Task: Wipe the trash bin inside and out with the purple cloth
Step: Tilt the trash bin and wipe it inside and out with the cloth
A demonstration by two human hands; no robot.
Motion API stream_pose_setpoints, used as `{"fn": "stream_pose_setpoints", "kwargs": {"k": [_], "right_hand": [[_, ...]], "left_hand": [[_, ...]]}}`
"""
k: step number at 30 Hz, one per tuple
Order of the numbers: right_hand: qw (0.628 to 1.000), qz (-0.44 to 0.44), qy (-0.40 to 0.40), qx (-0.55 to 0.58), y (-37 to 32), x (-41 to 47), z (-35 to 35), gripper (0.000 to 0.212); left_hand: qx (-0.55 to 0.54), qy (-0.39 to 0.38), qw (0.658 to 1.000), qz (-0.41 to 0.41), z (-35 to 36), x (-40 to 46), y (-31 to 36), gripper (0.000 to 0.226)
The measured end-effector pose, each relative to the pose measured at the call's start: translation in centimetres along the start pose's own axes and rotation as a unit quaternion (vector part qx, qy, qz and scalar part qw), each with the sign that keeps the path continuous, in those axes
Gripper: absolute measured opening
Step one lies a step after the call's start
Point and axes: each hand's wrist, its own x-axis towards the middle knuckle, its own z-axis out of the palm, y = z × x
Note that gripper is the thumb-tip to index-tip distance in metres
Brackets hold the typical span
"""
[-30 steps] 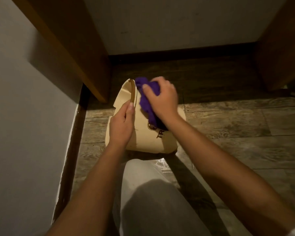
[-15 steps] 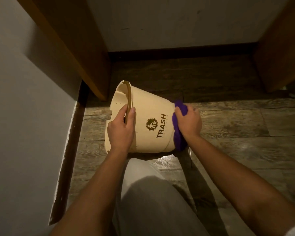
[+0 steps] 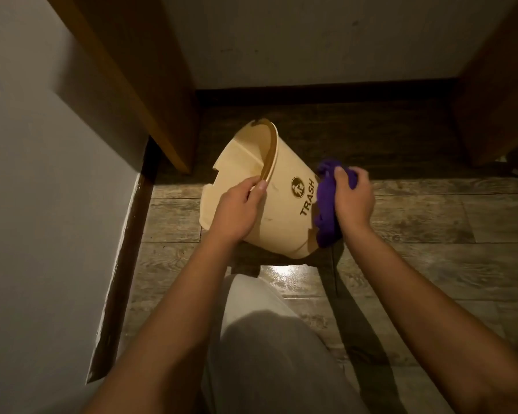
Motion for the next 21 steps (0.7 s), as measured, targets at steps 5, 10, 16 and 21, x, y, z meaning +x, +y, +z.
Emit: {"fn": "stream_pose_setpoints", "kwargs": {"k": [5, 10, 16, 21], "right_hand": [[0.982, -0.183, -0.041, 0.03, -6.2, -5.7, 4.4, 0.043], [0.969, -0.244, -0.018, -0.028, -4.5, -8.7, 7.9, 0.043], [0.973, -0.175, -0.001, -0.152, 1.8, -4.9, 7.1, 0.048], [0.978, -0.045, 0.015, -0.202, 6.3, -2.2, 5.0, 0.053]], "left_hand": [[-0.006, 0.055, 0.998, 0.018, 1.2, -1.3, 0.2, 0.034], [-0.033, 0.128, 0.991, -0.013, 1.5, -2.0, -0.1, 0.036], [-0.051, 0.183, 0.98, -0.055, 1.0, -2.2, -1.6, 0.033], [-0.045, 0.188, 0.979, -0.058, 1.0, -1.9, -1.8, 0.039]]}}
